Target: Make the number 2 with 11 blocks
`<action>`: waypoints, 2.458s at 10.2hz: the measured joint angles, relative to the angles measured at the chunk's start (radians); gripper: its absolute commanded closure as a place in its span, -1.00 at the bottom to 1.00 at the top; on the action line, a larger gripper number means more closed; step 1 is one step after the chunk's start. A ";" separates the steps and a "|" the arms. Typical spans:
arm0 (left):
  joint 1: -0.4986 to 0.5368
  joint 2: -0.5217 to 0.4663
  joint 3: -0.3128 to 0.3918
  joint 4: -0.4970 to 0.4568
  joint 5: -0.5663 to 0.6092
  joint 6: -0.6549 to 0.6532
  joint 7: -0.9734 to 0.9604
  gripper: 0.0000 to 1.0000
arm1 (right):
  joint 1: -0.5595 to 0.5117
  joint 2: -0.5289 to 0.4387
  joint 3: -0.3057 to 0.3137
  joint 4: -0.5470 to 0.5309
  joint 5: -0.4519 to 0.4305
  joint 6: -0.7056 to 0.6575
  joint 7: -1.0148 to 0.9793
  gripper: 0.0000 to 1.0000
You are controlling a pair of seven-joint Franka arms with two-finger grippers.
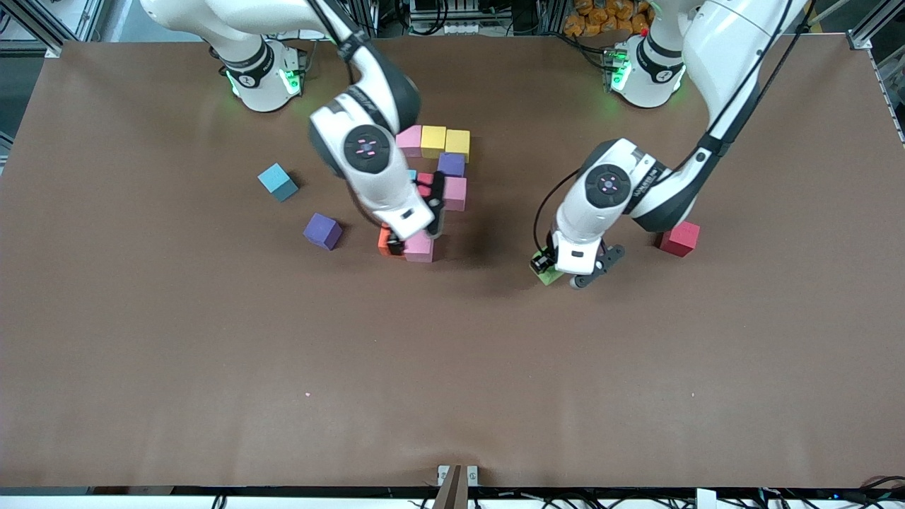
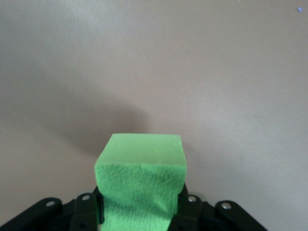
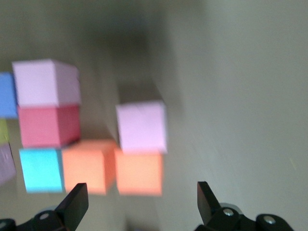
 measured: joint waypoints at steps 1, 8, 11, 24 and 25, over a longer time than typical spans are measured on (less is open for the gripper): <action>-0.026 0.005 0.000 0.018 0.000 0.000 -0.107 0.19 | -0.006 -0.015 -0.065 -0.001 0.000 -0.035 -0.008 -1.00; -0.261 0.252 0.003 0.309 0.000 -0.134 -0.717 0.19 | -0.191 -0.179 -0.271 -0.003 0.000 -0.039 0.004 -1.00; -0.338 0.294 0.014 0.368 0.000 -0.136 -0.861 0.17 | -0.343 -0.277 -0.235 -0.002 0.003 -0.092 0.251 -1.00; -0.502 0.323 0.164 0.451 0.000 -0.122 -1.126 0.08 | -0.638 -0.432 -0.006 0.086 -0.057 -0.457 0.604 -1.00; -0.515 0.323 0.176 0.451 0.000 -0.118 -1.121 0.07 | -0.640 -0.432 -0.007 0.086 -0.058 -0.478 0.604 -1.00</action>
